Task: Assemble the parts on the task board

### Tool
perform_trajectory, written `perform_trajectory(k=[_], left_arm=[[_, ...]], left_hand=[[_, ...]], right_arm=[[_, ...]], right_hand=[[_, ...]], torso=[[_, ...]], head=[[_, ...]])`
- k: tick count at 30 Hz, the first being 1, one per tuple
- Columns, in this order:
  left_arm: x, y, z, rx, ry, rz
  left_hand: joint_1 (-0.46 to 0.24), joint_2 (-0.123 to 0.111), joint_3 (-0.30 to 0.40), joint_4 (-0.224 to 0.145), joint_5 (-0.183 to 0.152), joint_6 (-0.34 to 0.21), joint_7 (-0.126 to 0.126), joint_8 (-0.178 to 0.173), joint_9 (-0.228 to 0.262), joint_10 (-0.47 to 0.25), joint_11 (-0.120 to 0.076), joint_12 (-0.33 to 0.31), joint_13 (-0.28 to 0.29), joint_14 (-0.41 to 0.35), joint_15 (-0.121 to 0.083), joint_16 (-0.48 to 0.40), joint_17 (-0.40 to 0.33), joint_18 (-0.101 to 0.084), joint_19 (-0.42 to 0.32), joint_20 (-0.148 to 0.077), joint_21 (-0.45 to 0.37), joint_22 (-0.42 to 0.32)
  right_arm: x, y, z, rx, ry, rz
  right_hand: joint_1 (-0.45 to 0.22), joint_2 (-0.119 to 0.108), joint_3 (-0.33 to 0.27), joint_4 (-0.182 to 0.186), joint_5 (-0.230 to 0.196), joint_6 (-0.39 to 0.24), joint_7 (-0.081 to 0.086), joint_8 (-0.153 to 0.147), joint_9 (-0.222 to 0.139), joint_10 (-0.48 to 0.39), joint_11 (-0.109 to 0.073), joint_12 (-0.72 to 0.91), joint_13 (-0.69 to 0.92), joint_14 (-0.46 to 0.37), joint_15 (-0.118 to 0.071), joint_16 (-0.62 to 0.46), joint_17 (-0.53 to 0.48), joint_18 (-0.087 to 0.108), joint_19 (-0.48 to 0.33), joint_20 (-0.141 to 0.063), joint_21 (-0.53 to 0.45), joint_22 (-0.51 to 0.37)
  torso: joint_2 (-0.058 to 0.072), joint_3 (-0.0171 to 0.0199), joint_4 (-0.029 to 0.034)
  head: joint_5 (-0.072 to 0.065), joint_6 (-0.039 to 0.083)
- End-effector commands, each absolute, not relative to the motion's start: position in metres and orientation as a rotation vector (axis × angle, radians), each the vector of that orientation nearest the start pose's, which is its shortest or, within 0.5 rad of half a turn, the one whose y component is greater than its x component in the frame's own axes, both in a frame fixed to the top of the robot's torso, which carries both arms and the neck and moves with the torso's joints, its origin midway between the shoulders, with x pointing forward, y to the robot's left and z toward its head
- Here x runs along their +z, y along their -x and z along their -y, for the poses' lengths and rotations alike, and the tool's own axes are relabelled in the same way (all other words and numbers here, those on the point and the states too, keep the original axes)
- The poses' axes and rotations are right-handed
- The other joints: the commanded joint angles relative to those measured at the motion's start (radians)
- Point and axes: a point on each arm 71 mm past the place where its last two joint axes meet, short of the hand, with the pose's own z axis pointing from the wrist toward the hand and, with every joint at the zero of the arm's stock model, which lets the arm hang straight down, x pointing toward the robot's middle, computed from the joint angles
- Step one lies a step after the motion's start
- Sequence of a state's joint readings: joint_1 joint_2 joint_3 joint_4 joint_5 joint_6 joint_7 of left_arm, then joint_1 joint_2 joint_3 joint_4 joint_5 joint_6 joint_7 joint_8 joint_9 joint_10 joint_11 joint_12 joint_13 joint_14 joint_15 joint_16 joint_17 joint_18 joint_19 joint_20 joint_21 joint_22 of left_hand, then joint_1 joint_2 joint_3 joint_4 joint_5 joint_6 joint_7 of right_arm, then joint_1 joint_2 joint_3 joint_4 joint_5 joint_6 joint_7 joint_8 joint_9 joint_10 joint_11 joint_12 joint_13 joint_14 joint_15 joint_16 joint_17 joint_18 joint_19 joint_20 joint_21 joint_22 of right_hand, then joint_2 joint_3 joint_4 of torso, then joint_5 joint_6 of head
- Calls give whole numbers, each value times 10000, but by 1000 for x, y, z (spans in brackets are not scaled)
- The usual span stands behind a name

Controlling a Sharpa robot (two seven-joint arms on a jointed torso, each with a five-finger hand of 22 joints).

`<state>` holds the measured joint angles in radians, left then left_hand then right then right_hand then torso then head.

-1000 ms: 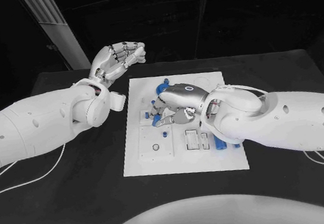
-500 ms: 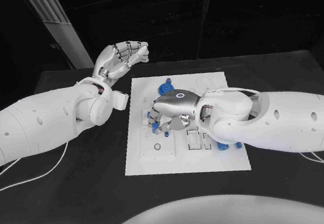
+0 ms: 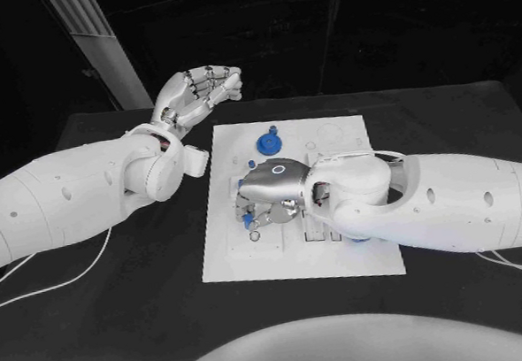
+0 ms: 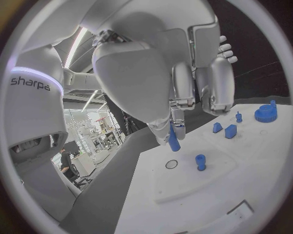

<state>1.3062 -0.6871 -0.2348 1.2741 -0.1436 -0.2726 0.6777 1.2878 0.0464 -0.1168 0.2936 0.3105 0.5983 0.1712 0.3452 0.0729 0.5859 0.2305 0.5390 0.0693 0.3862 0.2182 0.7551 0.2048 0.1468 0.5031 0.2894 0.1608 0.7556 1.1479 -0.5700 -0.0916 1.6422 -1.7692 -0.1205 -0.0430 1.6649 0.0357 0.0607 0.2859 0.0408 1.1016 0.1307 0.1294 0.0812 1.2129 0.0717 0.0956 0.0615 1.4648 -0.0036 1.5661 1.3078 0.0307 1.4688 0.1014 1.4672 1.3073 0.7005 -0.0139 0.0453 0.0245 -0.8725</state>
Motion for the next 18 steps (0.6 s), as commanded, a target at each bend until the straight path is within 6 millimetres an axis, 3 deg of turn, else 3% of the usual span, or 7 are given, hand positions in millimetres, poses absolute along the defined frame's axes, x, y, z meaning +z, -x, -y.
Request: perform_trajectory(k=[1,8,11,18], left_arm=[[-172,-521,-200,-16400,5893,-11952],[-172,-521,-200,-16406,5891,-11950],[-172,-521,-201,-16390,5899,-11949],[-172,-521,-202,-16365,5906,-11942]], left_hand=[[-19,101,-61,-17,50,-70,967,65,-14,-52,-7,35,-13,-77,-7,49,-9,-160,72,-7,-57,-17],[-10,112,-74,-17,61,-86,969,80,-16,-67,-5,52,-15,-87,-5,65,-32,-162,69,-7,-62,-23],[-10,112,-74,-17,61,-86,969,80,-16,-67,-5,52,-15,-87,-5,65,-32,-162,69,-7,-62,-23],[-10,112,-74,-17,61,-86,969,80,-16,-67,-5,52,-15,-87,-5,65,-32,-162,69,-7,-62,-23]], right_arm=[[-215,-397,25,8907,8699,-16673],[-220,-394,21,8950,8916,-16864],[-221,-392,20,8891,8970,-16980],[-224,-392,21,8687,9035,-17242]], right_hand=[[98,-15,47,-3,60,53,43,-32,-2,-37,57,-51,-15,1060,72,47,2630,-26,526,36,-17,2021],[98,-20,46,-3,60,35,54,-54,-10,-58,70,-92,-16,1060,82,47,2630,-21,516,44,-38,2009],[100,-21,47,-4,60,31,56,-61,-12,-68,74,-108,-16,1060,86,47,2630,-17,508,48,-54,2000],[92,-17,46,2,60,34,61,-63,-13,-68,78,-117,-14,1060,89,47,2630,-12,500,51,-70,1991]], torso=[[-1,2,-7],[-18,2,-17],[-14,9,-25],[-5,-1,-2]], head=[[3,-1],[2,-1],[-69,-1],[-102,-1]])
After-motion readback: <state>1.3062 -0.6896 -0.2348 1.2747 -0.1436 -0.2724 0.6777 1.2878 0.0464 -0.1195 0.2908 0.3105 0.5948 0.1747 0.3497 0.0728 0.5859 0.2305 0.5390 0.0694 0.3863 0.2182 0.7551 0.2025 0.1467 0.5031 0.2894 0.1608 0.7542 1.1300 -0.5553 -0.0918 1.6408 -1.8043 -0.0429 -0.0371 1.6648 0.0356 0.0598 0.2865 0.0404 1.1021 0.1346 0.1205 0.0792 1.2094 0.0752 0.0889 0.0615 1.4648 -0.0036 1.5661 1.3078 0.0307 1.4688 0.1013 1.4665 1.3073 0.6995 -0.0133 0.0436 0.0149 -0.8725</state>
